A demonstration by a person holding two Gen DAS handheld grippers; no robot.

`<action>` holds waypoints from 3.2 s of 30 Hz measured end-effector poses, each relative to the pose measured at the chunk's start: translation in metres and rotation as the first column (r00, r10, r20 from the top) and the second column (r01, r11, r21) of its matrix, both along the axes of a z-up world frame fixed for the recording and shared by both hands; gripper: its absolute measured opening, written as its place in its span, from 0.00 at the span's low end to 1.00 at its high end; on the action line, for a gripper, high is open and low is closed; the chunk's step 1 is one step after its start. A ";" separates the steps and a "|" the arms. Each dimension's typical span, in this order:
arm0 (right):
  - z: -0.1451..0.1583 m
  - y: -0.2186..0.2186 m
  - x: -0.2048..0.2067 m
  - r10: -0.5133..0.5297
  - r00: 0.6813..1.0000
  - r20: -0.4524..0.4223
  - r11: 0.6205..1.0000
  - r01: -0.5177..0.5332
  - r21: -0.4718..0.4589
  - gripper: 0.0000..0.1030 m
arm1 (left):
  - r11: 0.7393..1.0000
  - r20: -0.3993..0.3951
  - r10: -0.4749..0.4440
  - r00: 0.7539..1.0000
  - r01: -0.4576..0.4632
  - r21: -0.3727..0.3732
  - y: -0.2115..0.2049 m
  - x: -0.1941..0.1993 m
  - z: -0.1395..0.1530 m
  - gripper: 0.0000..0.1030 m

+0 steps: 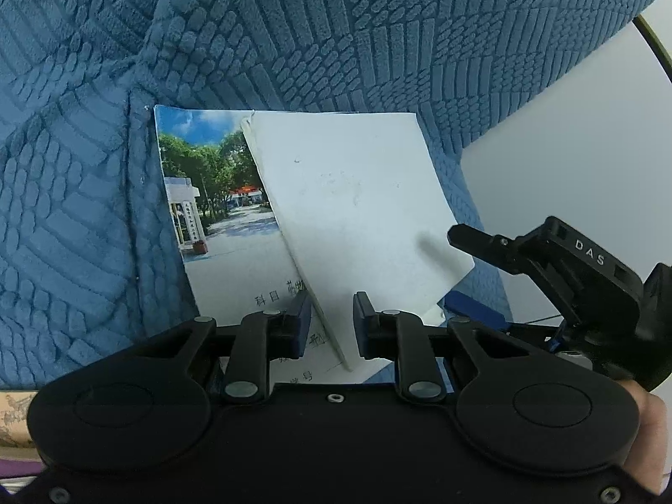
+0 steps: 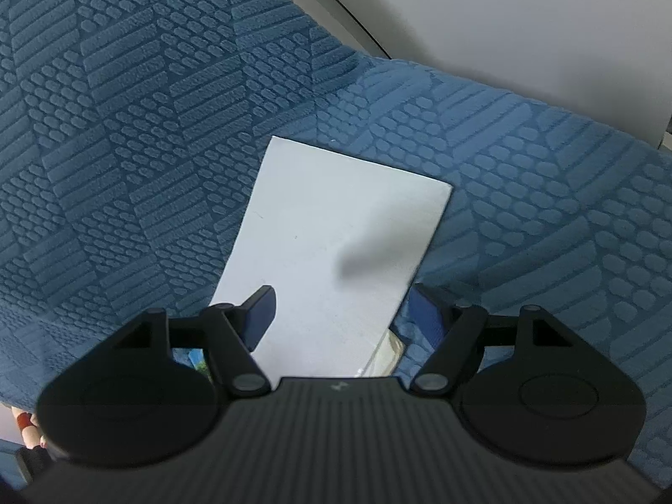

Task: Organize objects
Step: 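Move both tools to the photo booklet with the white sheet on it, then close the right tool on the white sheet's edge and lift it, then close the left tool on the sheet's edge while the right tool holds it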

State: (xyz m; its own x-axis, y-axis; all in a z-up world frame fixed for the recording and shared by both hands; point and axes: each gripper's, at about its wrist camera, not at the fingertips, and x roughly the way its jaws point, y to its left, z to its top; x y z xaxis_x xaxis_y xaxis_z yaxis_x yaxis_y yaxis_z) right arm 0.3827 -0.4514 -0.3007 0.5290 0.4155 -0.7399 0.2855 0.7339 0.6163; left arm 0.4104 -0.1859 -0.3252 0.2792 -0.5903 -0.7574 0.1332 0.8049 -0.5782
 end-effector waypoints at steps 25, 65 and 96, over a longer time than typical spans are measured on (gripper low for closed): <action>-0.007 -0.015 0.005 -0.103 0.989 0.103 0.901 0.049 0.432 0.71 | 0.948 -0.199 0.170 0.965 -0.215 -0.234 0.039 0.007 -0.030 0.22; 0.031 0.027 -0.061 0.036 0.999 0.038 0.902 -0.049 0.428 0.09 | 0.768 -0.381 0.274 0.883 -0.439 -0.467 0.089 0.004 -0.023 0.31; 0.034 -0.018 -0.076 0.007 0.994 -0.106 0.980 0.014 0.198 0.10 | 0.920 -0.172 0.227 0.959 -0.269 -0.284 0.039 -0.041 0.023 0.01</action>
